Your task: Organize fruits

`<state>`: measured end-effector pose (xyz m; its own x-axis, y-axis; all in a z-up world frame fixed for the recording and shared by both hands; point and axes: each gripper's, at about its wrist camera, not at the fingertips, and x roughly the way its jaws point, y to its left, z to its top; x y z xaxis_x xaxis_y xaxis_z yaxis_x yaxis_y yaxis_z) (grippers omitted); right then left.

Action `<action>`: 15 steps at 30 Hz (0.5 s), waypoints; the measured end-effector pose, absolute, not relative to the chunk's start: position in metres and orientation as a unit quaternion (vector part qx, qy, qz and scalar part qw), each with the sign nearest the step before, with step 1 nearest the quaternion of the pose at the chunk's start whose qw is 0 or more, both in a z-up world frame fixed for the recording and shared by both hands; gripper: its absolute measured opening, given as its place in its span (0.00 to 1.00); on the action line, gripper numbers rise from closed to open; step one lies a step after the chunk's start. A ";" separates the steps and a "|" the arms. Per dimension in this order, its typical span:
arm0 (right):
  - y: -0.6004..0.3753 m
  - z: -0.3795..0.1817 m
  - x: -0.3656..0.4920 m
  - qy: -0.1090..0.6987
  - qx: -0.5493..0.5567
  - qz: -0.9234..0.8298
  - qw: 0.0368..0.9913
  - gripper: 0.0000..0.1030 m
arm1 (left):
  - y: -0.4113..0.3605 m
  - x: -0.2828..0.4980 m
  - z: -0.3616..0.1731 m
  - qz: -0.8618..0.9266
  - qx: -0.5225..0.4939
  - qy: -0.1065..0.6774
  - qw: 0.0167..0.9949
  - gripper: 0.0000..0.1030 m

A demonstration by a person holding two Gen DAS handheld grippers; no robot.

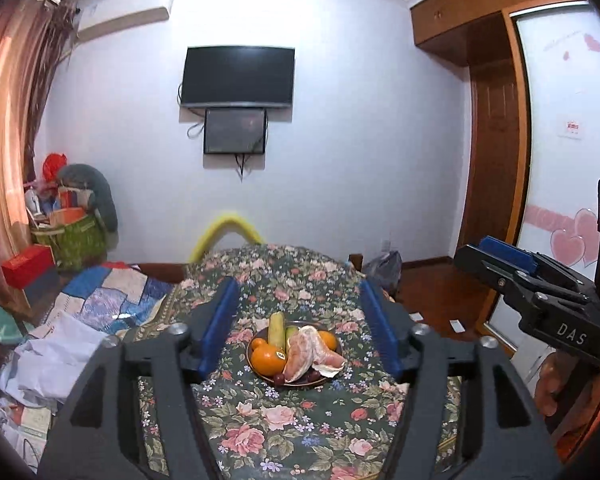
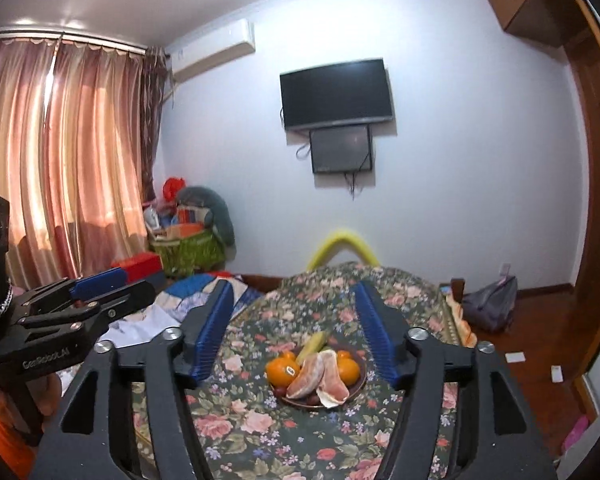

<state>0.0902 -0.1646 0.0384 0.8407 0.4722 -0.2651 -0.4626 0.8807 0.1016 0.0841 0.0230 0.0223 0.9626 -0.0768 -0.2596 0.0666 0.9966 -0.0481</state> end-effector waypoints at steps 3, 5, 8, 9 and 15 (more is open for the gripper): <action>-0.163 0.040 0.082 0.130 0.017 0.237 0.963 0.72 | 0.023 0.071 0.027 -0.037 -0.022 0.119 0.992 0.78; -0.161 0.040 0.078 0.124 0.014 0.233 0.964 0.78 | 0.022 0.063 0.030 -0.034 -0.023 0.111 0.993 0.86; -0.159 0.039 0.070 0.116 0.007 0.222 0.968 0.83 | 0.021 0.054 0.032 -0.026 -0.021 0.101 0.994 0.90; -0.159 0.038 0.070 0.116 0.007 0.220 0.969 0.87 | 0.021 0.053 0.033 -0.023 -0.019 0.099 0.995 0.92; -0.164 0.037 0.061 0.104 0.016 0.207 0.973 1.00 | 0.016 0.041 0.030 -0.011 -0.015 0.088 0.996 1.00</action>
<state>0.0610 -0.1641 0.0375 0.8925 0.4065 -0.1954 -0.4000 0.9136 0.0737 0.0414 0.0158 0.0298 0.9842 -0.0236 -0.1757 0.0184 0.9994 -0.0310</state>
